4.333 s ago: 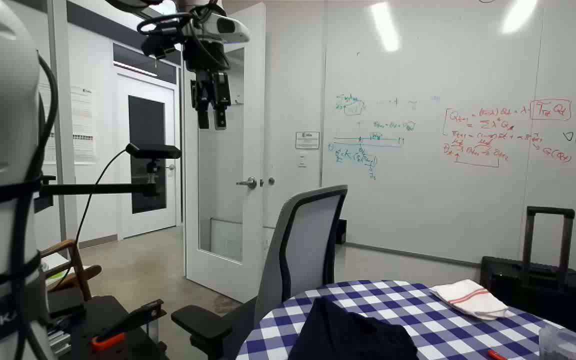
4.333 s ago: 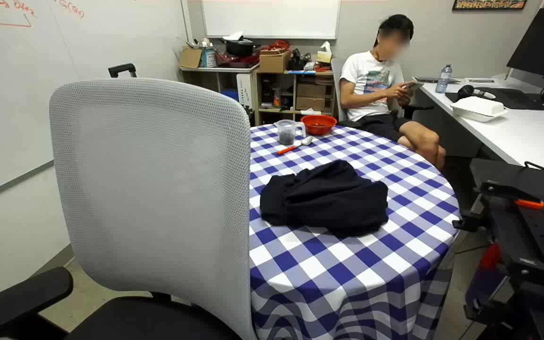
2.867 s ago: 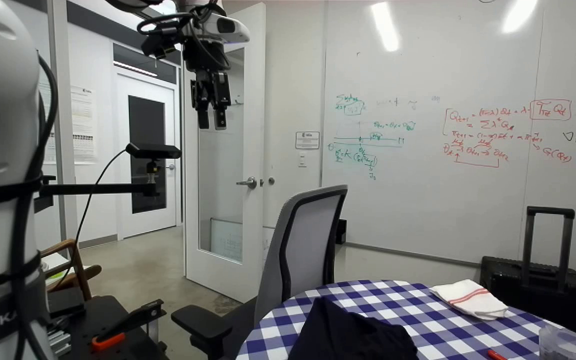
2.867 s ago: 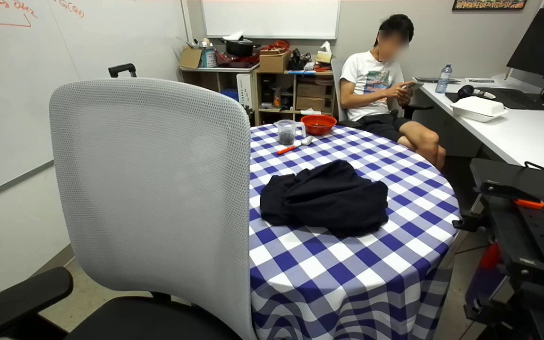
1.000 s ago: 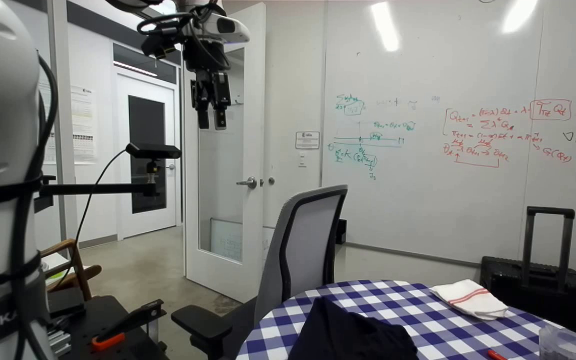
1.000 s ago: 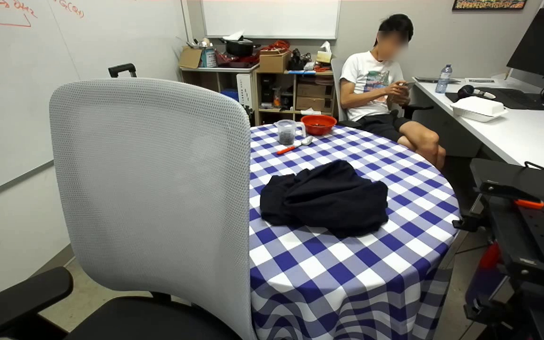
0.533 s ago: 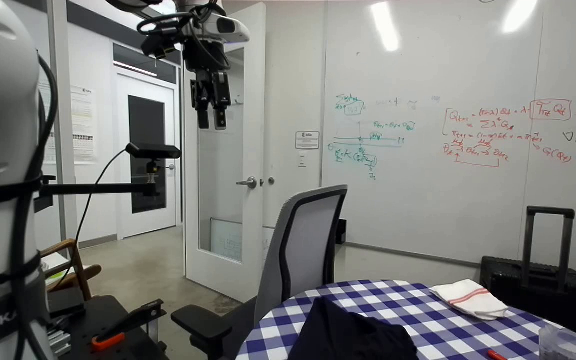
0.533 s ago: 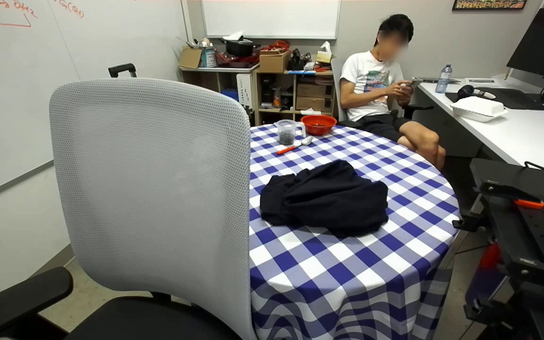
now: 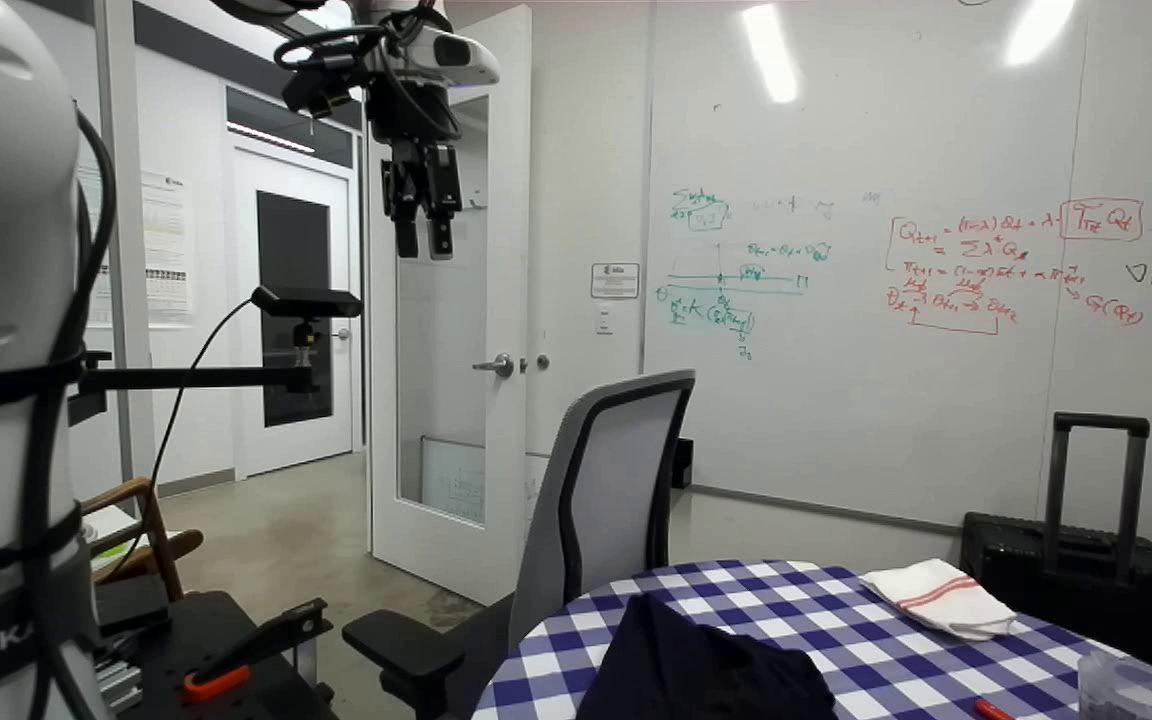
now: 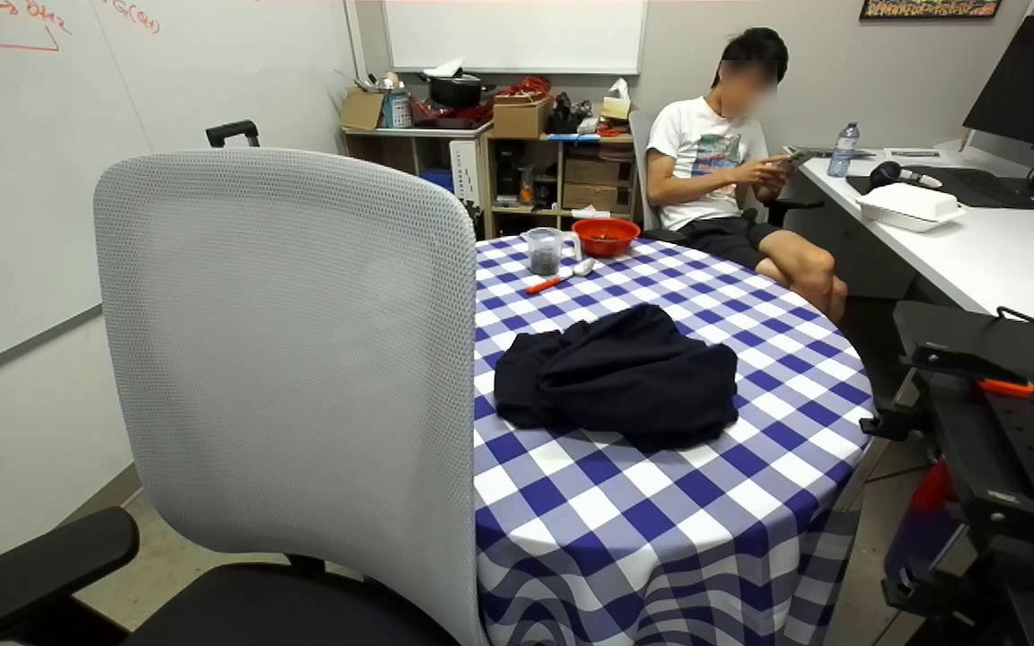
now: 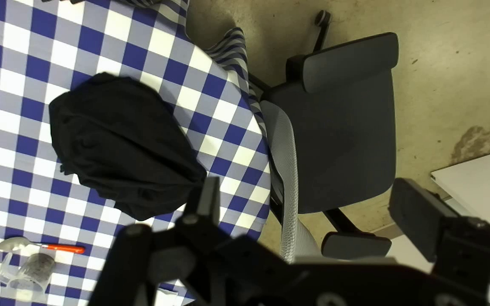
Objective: Put the shirt on the chair
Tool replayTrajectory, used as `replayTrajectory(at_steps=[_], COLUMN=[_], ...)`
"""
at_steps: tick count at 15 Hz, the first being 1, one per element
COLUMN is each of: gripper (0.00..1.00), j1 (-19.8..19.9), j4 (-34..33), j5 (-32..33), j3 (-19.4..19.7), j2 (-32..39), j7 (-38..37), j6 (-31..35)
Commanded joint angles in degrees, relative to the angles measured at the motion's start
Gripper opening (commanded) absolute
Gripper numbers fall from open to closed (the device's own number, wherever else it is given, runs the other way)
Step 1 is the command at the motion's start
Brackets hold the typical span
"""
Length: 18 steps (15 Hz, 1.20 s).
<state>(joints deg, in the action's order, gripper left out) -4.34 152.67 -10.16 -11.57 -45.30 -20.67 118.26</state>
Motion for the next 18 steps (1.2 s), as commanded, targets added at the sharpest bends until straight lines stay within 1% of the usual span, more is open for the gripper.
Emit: replayTrajectory(at_steps=[1,3,6,9,11,12,13,15,18], gripper=[1.00,1.00,1.00,1.00,1.00,1.00,1.00,1.00,1.00], j1=[0.10,0.10,3.14,10.87,15.28,15.32,13.32,14.74,14.60], j4=[-0.14,-0.14,-0.46,-3.61,-4.37,-1.97,-1.79,-1.87,-1.91], j5=[-0.02,-0.02,2.44,8.83,12.45,12.35,11.36,11.93,11.87], j3=[-0.04,-0.04,-1.09,0.41,0.65,1.15,1.80,2.44,2.17], j2=[0.00,0.00,1.26,10.50,13.99,10.89,10.22,11.93,11.57], j7=[0.06,0.06,-2.65,-3.55,-5.97,-6.80,-4.45,-4.88,-5.72], j6=[-0.19,-0.19,2.34,12.07,16.30,15.18,14.50,14.95,14.94])
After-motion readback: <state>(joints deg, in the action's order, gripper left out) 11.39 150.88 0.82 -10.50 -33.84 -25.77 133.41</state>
